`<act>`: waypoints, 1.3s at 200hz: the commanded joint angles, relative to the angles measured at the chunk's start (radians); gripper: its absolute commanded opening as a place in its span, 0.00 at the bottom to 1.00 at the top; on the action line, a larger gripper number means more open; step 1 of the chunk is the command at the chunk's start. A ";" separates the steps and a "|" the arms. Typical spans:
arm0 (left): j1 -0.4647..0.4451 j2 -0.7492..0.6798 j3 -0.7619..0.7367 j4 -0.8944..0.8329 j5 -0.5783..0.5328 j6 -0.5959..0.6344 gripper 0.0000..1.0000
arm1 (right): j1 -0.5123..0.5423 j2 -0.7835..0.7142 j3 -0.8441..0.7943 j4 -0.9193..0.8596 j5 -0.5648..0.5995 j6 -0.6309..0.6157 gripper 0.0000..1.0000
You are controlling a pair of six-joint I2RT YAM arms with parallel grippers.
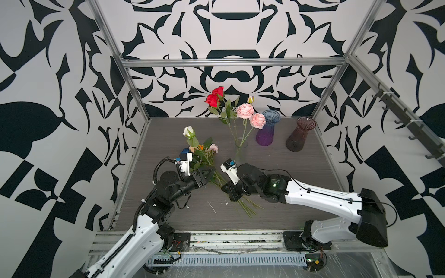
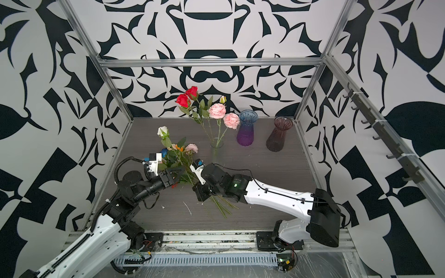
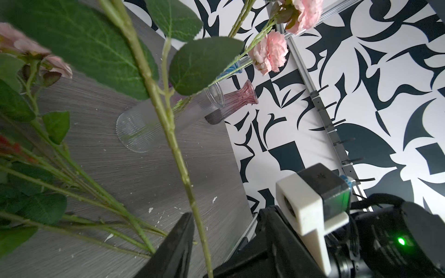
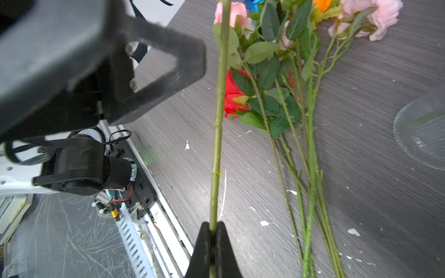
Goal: Arrange the flowers into the vase
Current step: 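Lift the white rose toward the left gripper while the left gripper grasps its stem, then carry the white rose over the clear vase and lower it in with the left gripper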
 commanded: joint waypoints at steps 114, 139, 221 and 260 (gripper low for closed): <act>0.004 0.006 0.031 -0.009 -0.023 0.009 0.37 | 0.039 -0.043 0.056 0.041 -0.019 -0.003 0.00; 0.004 0.020 0.036 -0.008 -0.025 0.011 0.30 | 0.044 -0.038 0.063 0.035 -0.020 -0.008 0.00; 0.004 0.033 0.132 -0.028 -0.028 0.124 0.00 | 0.036 -0.243 0.008 -0.104 0.289 -0.061 0.41; 0.004 0.222 0.423 -0.027 -0.001 0.280 0.00 | -0.068 -0.498 -0.227 -0.152 0.414 0.000 0.42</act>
